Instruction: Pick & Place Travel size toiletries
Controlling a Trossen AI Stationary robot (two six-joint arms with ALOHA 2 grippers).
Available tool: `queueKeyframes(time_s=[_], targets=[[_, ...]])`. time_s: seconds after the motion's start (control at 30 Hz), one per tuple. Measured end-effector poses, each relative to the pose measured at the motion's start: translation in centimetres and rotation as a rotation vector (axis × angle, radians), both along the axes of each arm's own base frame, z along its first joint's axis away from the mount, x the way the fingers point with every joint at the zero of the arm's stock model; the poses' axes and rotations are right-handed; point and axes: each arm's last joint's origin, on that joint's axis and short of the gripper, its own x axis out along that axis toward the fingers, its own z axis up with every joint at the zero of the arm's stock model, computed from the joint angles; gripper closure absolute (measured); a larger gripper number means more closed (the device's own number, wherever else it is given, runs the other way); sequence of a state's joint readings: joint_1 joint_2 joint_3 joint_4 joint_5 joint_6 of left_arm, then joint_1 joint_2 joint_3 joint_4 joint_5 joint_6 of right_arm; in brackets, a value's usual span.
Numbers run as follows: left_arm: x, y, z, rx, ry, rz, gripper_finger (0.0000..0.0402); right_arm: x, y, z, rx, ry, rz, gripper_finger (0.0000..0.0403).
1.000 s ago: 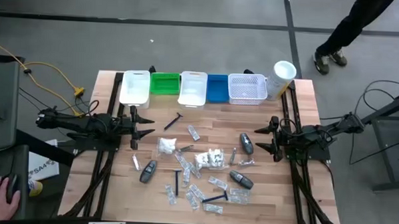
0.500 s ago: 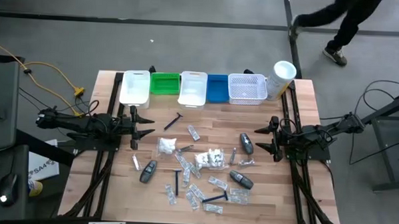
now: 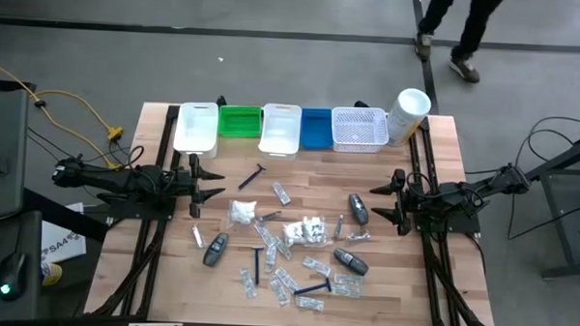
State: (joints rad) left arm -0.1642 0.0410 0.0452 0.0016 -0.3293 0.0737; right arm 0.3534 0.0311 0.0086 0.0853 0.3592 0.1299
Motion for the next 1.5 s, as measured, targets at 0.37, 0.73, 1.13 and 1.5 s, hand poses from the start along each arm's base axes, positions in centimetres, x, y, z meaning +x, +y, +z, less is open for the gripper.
queueKeyframes(time_s=[0.37, 0.73, 1.13, 1.5], targets=[[0.0, 0.0, 0.0, 0.0, 0.0, 0.0, 0.0239, 0.0, 0.0, 0.0, 0.0, 0.0, 0.0, 0.0147], [0.0, 0.0, 0.0, 0.0, 0.0, 0.0, 0.0239, 0.0, -0.01, -0.04, -0.183, 0.006, -0.016, 0.0147], [0.0, 0.0, 0.0, 0.0, 0.0, 0.0, 0.0239, -0.04, -0.01, 0.44, -0.129, -0.043, -0.012, 0.0147], [0.0, 0.0, 0.01, 0.0, 0.0, 0.0, 0.0239, -0.05, -0.02, 0.57, -0.05, -0.057, -0.007, 0.0147]])
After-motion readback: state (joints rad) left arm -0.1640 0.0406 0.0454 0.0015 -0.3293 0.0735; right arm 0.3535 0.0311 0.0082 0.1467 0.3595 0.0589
